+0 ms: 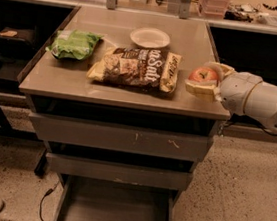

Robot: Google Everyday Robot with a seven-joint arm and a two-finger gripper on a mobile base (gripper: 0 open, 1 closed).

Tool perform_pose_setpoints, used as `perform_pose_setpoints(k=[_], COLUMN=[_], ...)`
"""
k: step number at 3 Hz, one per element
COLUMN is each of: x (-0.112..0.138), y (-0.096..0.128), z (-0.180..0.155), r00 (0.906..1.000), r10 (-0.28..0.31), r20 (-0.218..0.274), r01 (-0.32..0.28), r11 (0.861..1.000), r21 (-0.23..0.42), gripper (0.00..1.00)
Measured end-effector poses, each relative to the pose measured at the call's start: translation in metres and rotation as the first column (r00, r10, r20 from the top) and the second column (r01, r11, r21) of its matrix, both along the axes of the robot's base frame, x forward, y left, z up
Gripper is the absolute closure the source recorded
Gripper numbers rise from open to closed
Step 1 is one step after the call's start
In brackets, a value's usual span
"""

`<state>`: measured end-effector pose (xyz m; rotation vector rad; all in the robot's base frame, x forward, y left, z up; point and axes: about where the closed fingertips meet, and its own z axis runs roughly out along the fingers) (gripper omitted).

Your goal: Pick apple from bottom drawer and place on counter

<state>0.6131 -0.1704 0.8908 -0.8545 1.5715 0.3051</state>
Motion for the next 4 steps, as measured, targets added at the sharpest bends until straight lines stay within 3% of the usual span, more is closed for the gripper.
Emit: perform_pose_setpoints(k=[1,3,4], x=[0.022,0.042,0.042], y=[-0.003,-0.004,-0.004], z=[-0.009,-0.043,-0.044], r00=[0.9996,0.9946,0.9945], r10=[0.013,0.042,0.043], r20=[-0.026,-0.095,-0.096], r01=[-0.012,-0.038,-0.038], r11=[1.000,0.998,0.998], r21=[0.023,0.049,0.049], gripper=[1.00,1.00,0.82])
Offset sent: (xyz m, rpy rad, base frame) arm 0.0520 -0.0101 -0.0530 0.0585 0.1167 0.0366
